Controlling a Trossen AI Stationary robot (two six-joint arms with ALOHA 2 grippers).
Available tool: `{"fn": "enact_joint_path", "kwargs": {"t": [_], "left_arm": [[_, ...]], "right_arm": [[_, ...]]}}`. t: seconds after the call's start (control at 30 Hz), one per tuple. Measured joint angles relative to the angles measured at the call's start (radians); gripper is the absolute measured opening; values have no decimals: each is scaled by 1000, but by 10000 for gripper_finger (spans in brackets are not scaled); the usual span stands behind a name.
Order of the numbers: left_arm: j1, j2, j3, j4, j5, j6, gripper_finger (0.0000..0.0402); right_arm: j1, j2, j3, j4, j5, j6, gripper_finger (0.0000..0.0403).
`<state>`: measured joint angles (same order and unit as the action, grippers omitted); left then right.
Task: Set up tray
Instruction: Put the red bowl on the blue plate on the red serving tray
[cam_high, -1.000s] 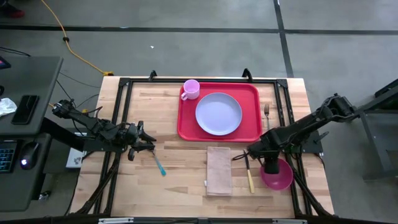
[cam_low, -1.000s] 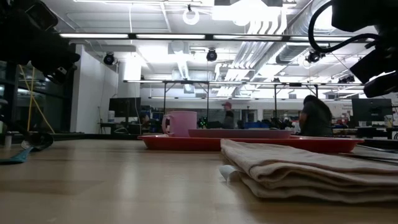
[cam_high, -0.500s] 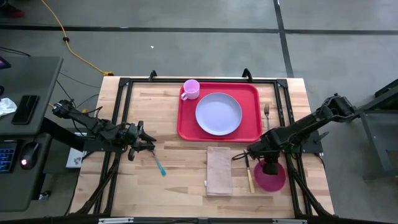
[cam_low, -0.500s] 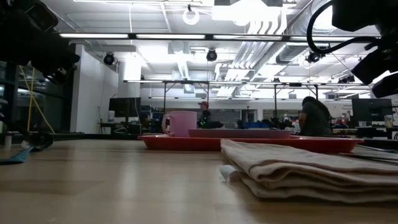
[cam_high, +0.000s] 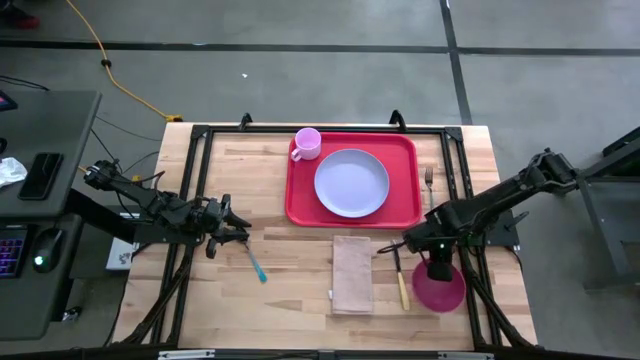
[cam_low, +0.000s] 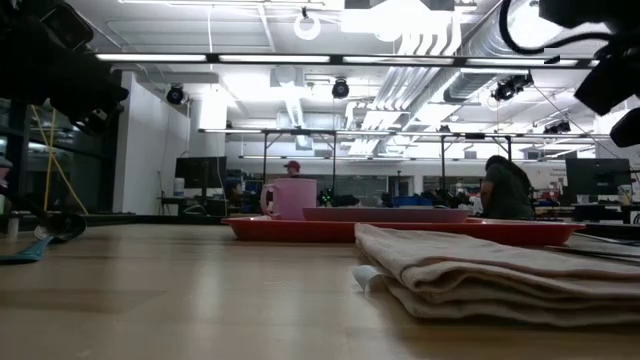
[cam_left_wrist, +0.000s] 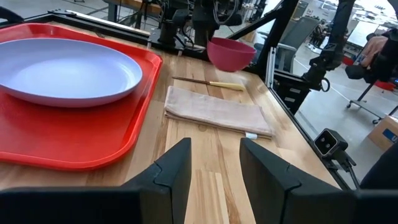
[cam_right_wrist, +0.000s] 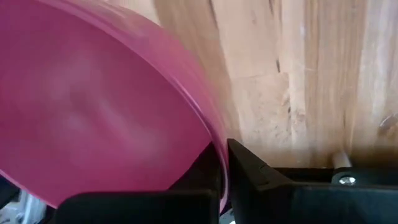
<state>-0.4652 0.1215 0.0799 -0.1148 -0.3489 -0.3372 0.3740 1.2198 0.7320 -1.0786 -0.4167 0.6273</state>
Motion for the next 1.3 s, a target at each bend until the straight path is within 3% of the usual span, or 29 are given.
{"fn": "enact_joint_path", "kwargs": {"t": [0.43, 0.77, 1.3], "left_arm": [[0, 0, 0, 0, 0, 0, 166], [0, 0, 0, 1, 0, 0, 166], [0, 0, 0, 1, 0, 0, 166]], "right_arm": [[0, -177, 0, -42, -41, 107, 0], [-8, -193, 0, -44, -24, 121, 0], [-236, -193, 0, 254, 80, 74, 0]]}}
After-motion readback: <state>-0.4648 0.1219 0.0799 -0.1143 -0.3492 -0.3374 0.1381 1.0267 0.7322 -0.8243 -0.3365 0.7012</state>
